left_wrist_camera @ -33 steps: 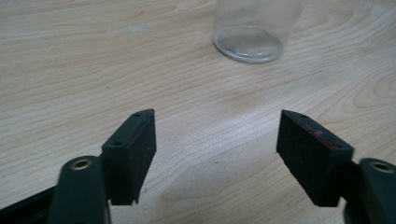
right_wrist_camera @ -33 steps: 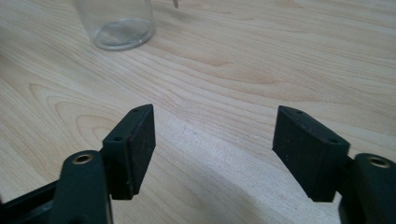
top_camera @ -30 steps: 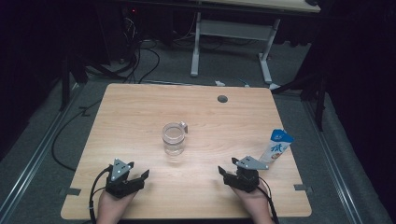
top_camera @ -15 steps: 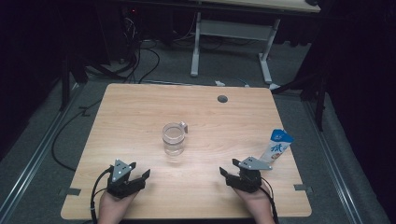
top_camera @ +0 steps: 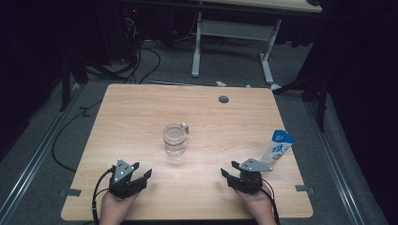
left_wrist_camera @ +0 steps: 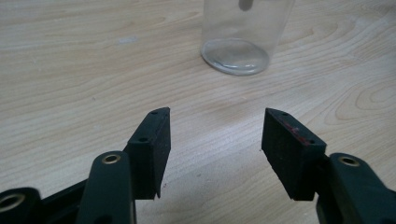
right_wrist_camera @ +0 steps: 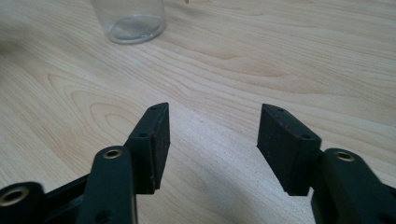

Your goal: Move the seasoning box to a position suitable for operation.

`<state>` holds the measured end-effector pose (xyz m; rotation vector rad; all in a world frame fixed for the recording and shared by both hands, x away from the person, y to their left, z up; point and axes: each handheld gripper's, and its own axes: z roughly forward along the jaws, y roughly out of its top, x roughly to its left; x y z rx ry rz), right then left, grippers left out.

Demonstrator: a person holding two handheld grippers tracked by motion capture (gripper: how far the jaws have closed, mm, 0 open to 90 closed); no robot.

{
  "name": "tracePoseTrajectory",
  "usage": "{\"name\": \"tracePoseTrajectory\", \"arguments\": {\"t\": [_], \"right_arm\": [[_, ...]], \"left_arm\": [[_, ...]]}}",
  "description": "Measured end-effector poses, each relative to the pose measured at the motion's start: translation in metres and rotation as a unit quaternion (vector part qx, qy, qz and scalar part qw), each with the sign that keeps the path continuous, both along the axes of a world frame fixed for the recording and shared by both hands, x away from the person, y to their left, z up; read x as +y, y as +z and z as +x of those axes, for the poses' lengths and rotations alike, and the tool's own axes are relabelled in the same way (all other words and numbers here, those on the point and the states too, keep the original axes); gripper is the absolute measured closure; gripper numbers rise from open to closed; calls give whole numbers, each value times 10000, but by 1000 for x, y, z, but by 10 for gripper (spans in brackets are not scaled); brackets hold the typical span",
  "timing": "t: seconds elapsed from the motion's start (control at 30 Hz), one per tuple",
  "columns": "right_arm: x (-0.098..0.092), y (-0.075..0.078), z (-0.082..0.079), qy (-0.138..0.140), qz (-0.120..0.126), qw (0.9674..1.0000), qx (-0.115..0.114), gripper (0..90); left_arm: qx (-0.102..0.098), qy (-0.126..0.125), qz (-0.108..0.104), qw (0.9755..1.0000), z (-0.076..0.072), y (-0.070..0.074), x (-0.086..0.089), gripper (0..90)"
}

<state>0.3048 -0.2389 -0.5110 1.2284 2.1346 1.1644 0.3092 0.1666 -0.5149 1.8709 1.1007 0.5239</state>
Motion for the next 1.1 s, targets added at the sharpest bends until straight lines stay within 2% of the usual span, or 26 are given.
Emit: {"name": "tracePoseTrajectory", "arguments": {"t": [0.1,0.23,0.37,0.47,0.6,0.87,1.1], "right_arm": [[1,-1,0,44,-8,10000,29,497],[3,-1,0,90,-18,10000,26,514],[3,-1,0,45,-2,10000,-3,519],[3,-1,0,46,-26,10000,2,518],[2,0,0,14,-42,10000,-9,514],[1,2,1,12,26,10000,-44,509],[2,0,1,57,-5,10000,-8,503]], "left_arm": [[37,-73,-128,9999,4,4,-4,463],[-26,-116,-34,9999,7,10,-10,477],[-95,-59,-20,9999,13,18,-14,477],[-22,-54,-155,9999,18,22,-14,486],[-28,-31,-276,9996,26,28,-15,504],[-115,-6,-266,9996,41,38,-22,525],[-150,96,-183,9997,57,41,-26,608]]}}
